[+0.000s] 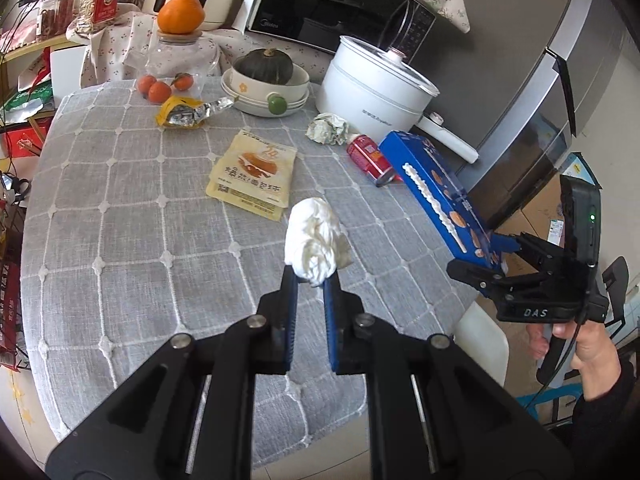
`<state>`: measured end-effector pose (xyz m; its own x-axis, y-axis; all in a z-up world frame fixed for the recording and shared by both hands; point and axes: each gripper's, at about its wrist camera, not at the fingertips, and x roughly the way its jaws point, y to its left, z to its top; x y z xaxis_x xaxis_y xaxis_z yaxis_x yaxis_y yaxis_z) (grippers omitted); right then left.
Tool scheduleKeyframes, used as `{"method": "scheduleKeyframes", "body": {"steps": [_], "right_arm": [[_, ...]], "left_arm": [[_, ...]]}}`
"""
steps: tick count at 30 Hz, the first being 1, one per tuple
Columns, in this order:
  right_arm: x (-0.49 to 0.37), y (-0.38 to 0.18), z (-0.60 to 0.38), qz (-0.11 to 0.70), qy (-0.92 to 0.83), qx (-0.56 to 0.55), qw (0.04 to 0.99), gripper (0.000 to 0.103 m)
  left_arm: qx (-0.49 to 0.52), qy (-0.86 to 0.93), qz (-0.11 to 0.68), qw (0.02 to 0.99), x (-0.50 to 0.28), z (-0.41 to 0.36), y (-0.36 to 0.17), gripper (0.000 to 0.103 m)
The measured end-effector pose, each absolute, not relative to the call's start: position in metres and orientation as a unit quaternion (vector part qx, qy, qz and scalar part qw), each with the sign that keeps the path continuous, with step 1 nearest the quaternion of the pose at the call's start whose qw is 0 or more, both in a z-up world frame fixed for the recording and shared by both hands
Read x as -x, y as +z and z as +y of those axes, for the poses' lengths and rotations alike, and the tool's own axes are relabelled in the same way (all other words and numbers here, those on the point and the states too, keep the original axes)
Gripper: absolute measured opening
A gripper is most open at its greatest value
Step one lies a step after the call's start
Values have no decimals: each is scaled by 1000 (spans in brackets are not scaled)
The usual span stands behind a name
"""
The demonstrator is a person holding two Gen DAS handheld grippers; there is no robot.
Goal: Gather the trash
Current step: 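Drop the tissue into the bin with the left tool while the right tool lowers the blue box in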
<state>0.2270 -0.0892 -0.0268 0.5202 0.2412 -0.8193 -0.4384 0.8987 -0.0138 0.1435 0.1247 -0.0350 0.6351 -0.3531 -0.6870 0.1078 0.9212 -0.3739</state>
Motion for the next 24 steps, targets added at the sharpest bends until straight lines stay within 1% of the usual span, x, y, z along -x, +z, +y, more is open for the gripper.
{"method": "scheduleKeyframes", "body": {"steps": [6, 10, 15, 24], "right_arm": [[-167, -2, -147, 444, 153, 90, 879, 91], [-135, 4, -186, 447, 121, 69, 883, 91], [-106, -2, -235, 462, 79, 35, 883, 91], [-70, -20, -314, 509, 5, -3, 861, 91]], "left_arm": [[116, -165, 408, 890, -128, 83, -28, 14], [90, -188, 412, 887, -121, 52, -28, 14], [58, -227, 428, 873, -113, 3, -39, 14], [-31, -327, 451, 830, -88, -111, -72, 14]]}}
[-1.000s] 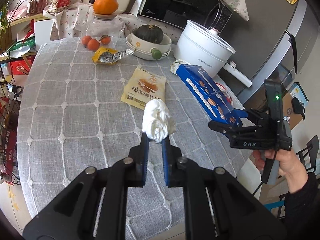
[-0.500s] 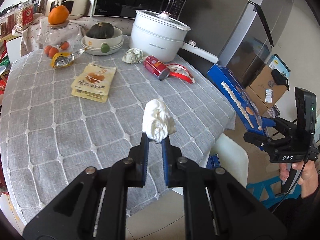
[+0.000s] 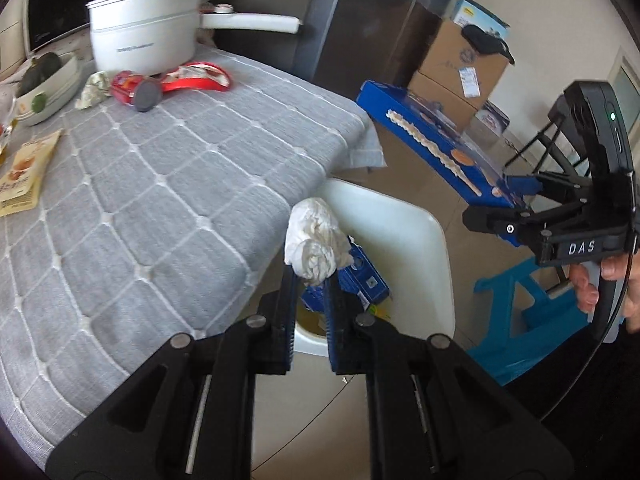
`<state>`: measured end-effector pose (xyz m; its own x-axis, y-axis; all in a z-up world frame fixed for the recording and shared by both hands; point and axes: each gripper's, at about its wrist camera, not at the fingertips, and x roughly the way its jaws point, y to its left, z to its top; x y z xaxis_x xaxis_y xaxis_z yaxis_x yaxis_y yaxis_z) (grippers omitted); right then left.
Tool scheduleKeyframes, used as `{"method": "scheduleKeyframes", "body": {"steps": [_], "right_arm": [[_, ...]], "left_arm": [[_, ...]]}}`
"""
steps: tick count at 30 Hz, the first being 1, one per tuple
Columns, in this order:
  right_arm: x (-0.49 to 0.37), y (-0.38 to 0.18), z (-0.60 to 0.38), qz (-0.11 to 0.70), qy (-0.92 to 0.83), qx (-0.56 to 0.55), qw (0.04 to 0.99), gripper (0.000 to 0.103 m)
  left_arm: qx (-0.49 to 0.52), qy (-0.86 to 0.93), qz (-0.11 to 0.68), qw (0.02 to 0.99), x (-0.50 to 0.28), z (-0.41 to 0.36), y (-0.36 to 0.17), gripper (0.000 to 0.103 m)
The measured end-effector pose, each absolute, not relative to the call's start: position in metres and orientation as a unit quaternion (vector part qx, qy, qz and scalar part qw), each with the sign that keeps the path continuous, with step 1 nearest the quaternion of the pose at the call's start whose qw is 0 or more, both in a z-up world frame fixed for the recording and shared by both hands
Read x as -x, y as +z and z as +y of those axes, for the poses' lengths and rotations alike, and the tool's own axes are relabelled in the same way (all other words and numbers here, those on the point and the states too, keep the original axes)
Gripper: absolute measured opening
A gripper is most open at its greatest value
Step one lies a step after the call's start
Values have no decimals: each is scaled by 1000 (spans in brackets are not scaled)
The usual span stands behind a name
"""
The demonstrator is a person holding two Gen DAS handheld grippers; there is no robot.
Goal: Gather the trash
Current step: 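Drop the tissue into the bin with the left tool while the right tool lowers the blue box in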
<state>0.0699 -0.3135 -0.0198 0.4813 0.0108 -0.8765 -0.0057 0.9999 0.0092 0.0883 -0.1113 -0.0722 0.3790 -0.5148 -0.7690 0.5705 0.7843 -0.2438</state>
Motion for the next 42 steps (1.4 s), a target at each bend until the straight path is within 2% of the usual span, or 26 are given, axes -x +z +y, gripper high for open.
{"method": "scheduleKeyframes", "body": {"steps": [8, 11, 12, 14, 15, 16, 18, 22, 27, 34, 42], "right_arm": [[-50, -34, -355, 539, -29, -18, 842, 91], [-45, -39, -363, 547, -35, -18, 836, 92], [-45, -41, -363, 549, -36, -17, 835, 92], [-44, -42, -365, 552, -36, -17, 833, 92], [-43, -43, -366, 553, -36, -18, 832, 92], [-43, -43, -366, 555, -37, -18, 831, 92], [-45, -45, -365, 558, -37, -17, 829, 92], [-56, -52, -357, 567, -31, -13, 823, 92], [-61, -68, -346, 598, -12, -3, 801, 92], [-70, -98, -331, 648, -2, 6, 761, 92], [-73, -108, -313, 661, 1, 33, 750, 96]], "left_arm": [[-91, -335, 468, 813, -81, -157, -104, 14], [-100, -333, 465, 814, -81, -160, -106, 18], [-105, -330, 463, 816, -81, -161, -106, 23], [-111, -321, 464, 818, -79, -161, -105, 48], [-113, -314, 463, 821, -79, -160, -104, 66], [-114, -306, 458, 827, -79, -157, -103, 73], [-112, -293, 456, 833, -80, -153, -98, 76], [-98, -264, 451, 847, -85, -134, -86, 94], [-79, -239, 454, 855, -91, -112, -81, 102], [-64, -221, 455, 860, -91, -88, -80, 102], [-62, -208, 450, 866, -91, -73, -78, 102]]}}
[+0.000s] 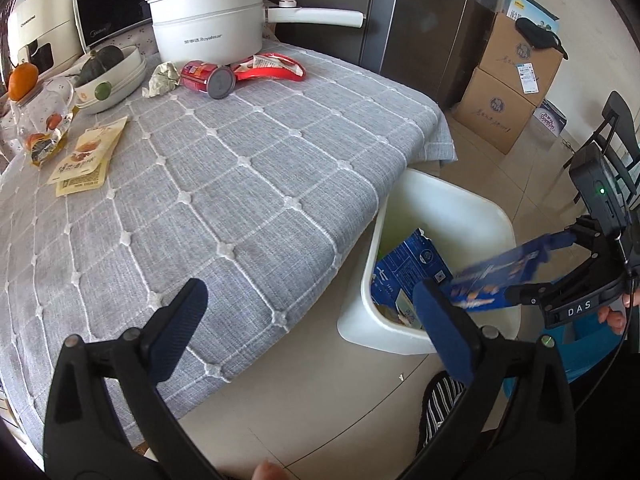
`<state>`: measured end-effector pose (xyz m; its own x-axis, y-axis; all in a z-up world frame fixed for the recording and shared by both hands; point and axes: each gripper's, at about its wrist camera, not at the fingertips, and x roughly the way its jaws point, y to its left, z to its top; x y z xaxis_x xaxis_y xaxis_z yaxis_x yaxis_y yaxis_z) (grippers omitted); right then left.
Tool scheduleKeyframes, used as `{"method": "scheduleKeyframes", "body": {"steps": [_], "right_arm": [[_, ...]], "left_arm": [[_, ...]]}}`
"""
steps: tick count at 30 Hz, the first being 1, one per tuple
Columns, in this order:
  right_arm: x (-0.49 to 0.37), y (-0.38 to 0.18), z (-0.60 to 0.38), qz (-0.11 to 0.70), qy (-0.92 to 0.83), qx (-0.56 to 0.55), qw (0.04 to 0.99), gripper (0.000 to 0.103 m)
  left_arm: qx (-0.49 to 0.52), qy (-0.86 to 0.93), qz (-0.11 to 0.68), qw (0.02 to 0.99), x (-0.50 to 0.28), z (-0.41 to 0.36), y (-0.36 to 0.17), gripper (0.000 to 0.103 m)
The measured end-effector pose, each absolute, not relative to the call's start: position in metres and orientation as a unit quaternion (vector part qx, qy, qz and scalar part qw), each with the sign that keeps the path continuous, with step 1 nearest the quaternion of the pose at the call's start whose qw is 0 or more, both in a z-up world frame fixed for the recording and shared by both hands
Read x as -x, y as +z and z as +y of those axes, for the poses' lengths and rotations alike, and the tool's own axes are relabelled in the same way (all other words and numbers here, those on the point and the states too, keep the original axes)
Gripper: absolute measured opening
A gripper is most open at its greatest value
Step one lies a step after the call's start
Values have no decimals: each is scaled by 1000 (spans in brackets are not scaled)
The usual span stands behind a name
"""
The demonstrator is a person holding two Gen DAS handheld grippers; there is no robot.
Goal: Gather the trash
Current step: 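Drop the tissue into the bin with the left tool while the right tool lowers the blue box in, then grasp the yellow bread bag with the left tool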
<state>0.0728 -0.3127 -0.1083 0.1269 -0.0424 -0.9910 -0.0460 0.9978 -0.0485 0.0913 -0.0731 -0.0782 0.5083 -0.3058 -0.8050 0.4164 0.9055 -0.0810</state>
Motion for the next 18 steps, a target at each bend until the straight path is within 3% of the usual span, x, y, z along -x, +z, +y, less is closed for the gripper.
{"method": "scheduleKeyframes", "body": {"steps": [18], "right_arm": [[-87, -69, -298, 589, 7, -1, 808, 100]], "left_arm": [[-51, -133, 441, 886, -125, -15, -66, 102]]}}
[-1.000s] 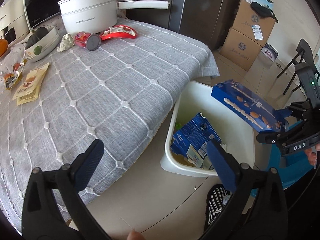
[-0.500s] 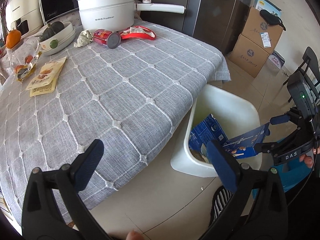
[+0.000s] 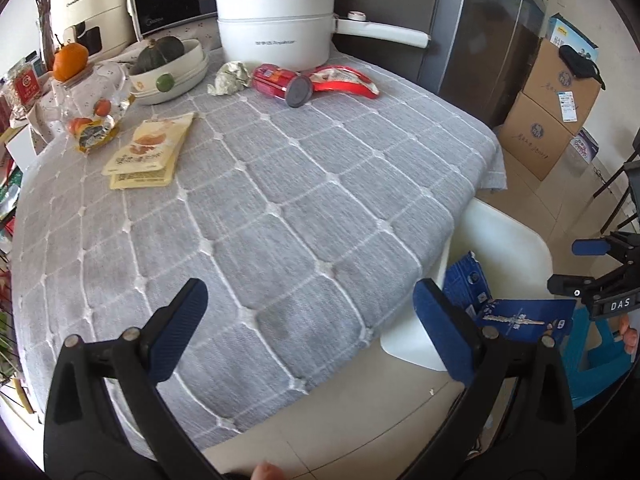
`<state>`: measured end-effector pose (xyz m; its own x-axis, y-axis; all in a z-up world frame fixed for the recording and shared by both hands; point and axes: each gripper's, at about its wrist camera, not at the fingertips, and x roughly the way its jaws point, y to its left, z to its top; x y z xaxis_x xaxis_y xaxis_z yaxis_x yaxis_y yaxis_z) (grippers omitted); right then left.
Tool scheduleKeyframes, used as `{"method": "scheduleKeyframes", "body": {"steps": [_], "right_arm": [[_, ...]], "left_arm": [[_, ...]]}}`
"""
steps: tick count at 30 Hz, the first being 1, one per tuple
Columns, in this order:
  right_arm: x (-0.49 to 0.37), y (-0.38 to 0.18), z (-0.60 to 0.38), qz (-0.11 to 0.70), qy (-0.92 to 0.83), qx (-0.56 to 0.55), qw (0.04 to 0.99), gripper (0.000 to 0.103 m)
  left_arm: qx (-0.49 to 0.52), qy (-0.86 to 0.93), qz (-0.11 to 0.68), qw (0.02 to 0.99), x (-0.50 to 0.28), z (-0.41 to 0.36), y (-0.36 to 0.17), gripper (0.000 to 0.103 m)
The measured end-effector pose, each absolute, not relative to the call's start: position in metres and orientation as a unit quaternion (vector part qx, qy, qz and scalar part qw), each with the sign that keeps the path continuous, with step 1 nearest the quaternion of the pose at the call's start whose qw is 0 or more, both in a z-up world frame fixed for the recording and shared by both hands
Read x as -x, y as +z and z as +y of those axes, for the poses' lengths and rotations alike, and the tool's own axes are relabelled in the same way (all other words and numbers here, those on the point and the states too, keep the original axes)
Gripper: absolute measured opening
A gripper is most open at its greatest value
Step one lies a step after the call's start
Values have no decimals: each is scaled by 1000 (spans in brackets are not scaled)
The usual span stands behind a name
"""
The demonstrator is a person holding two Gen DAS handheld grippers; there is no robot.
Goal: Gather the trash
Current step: 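Grasp the yellow bread bag with the left tool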
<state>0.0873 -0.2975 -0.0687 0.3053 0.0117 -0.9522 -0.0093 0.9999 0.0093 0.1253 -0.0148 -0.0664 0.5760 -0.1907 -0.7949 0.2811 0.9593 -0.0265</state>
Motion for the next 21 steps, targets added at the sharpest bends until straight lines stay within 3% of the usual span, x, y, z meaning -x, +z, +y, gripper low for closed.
{"method": "scheduleKeyframes", "body": {"steps": [6, 13, 21], "right_arm": [[-117, -55, -282, 548, 5, -3, 836, 100], [-157, -48, -260, 511, 27, 10, 859, 100], [-172, -52, -253, 510, 48, 9, 858, 100]], "left_arm": [[-105, -74, 427, 895, -179, 29, -61, 100], [-143, -60, 437, 886, -253, 56, -81, 79], [-125, -62, 480, 866, -314, 65, -122, 68]]}}
